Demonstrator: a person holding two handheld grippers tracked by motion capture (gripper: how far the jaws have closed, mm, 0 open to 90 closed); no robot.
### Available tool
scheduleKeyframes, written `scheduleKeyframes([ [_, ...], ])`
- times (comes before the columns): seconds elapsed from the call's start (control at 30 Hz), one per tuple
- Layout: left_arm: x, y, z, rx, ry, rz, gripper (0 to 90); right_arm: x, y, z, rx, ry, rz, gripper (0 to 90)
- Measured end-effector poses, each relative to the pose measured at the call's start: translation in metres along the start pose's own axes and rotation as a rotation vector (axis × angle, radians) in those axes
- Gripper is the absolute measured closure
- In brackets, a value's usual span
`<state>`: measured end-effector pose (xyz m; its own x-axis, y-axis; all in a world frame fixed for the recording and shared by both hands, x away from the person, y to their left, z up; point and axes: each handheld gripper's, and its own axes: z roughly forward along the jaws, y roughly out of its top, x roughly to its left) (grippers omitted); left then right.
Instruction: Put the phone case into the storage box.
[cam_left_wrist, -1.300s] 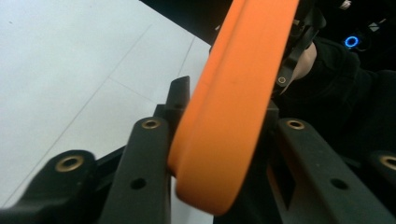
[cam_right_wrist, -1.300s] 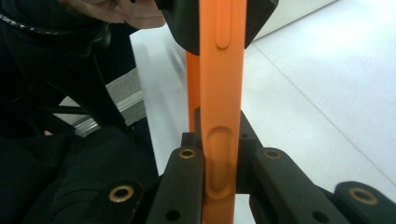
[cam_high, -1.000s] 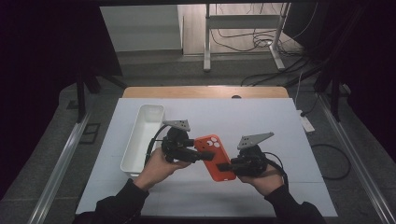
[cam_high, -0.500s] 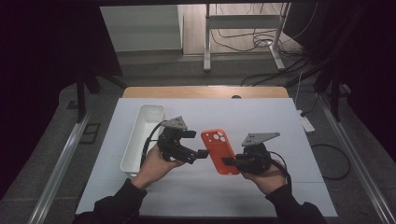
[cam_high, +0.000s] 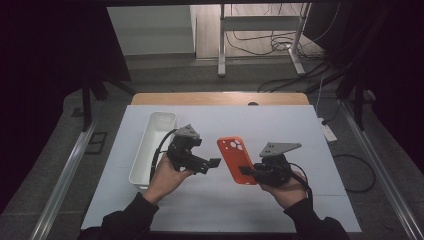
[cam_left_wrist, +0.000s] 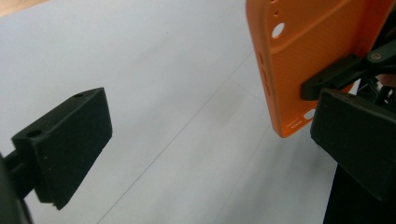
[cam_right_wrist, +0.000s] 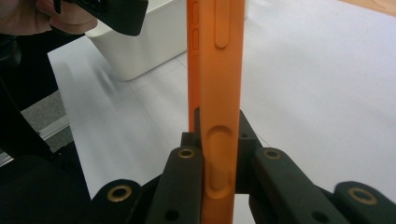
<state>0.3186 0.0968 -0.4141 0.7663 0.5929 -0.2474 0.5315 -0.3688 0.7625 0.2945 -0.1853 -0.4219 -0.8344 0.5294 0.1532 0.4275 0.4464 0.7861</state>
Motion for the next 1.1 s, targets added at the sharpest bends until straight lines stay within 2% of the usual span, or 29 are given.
scheduleKeyframes([
  [0.1, -0.002, 0.0, 0.001, 0.008, -0.022, 0.011, 0.0, 0.001, 0.0, 0.001, -0.004, -0.007, -0.004, 84.4],
  [0.27, -0.007, 0.001, 0.004, 0.033, -0.015, 0.038, 5.9, 0.003, 0.0, 0.002, -0.004, -0.021, -0.017, 84.4],
  [0.33, -0.009, 0.001, 0.005, 0.035, -0.027, 0.045, 17.1, 0.004, 0.001, 0.002, -0.005, -0.023, -0.02, 84.4],
  [0.37, -0.01, 0.001, 0.005, 0.035, -0.038, 0.043, 17.1, 0.004, 0.001, 0.002, -0.005, -0.025, -0.023, 84.4],
  [0.4, -0.011, 0.001, 0.005, 0.035, -0.058, 0.04, 27.0, 0.005, 0.001, 0.003, -0.001, -0.029, -0.023, 84.4],
  [0.47, -0.011, 0.002, 0.004, 0.036, -0.067, 0.038, 36.8, 0.006, 0.001, 0.003, -0.001, -0.031, -0.025, 84.4],
  [0.5, -0.011, 0.002, 0.004, 0.035, -0.074, 0.029, 36.8, 0.006, 0.001, 0.003, -0.001, -0.032, -0.028, 84.5],
  [0.57, -0.01, 0.002, 0.004, 0.027, -0.107, 0.012, 48.8, 0.007, 0.001, 0.004, -0.001, -0.035, -0.028, 84.4],
  [0.67, -0.009, 0.003, 0.004, 0.033, -0.117, 0.0, 59.4, 0.009, 0.002, 0.004, -0.003, -0.037, -0.035, 84.4],
  [0.77, -0.006, 0.003, 0.003, 0.029, -0.158, -0.028, 72.0, 0.012, 0.002, 0.006, -0.009, -0.035, -0.057, 84.4],
  [0.8, -0.006, 0.003, 0.003, 0.029, -0.158, -0.028, 76.2, 0.012, 0.002, 0.006, -0.009, -0.035, -0.057, 84.4],
  [0.83, -0.005, 0.003, 0.003, 0.028, -0.181, -0.041, 76.2, 0.015, 0.003, 0.006, -0.014, -0.039, -0.071, 84.5],
  [0.9, -0.004, 0.002, 0.001, 0.032, -0.194, -0.058, 80.7, 0.019, 0.004, 0.005, -0.019, -0.056, -0.084, 84.5],
  [1.0, -0.002, 0.002, 0.001, 0.034, -0.216, -0.088, 84.6, 0.017, 0.003, 0.005, -0.011, -0.05, -0.075, 84.4],
  [1.1, 0.0, 0.001, 0.003, 0.041, -0.218, -0.104, 87.6, 0.015, 0.002, 0.007, 0.0, -0.042, -0.067, 84.4],
])
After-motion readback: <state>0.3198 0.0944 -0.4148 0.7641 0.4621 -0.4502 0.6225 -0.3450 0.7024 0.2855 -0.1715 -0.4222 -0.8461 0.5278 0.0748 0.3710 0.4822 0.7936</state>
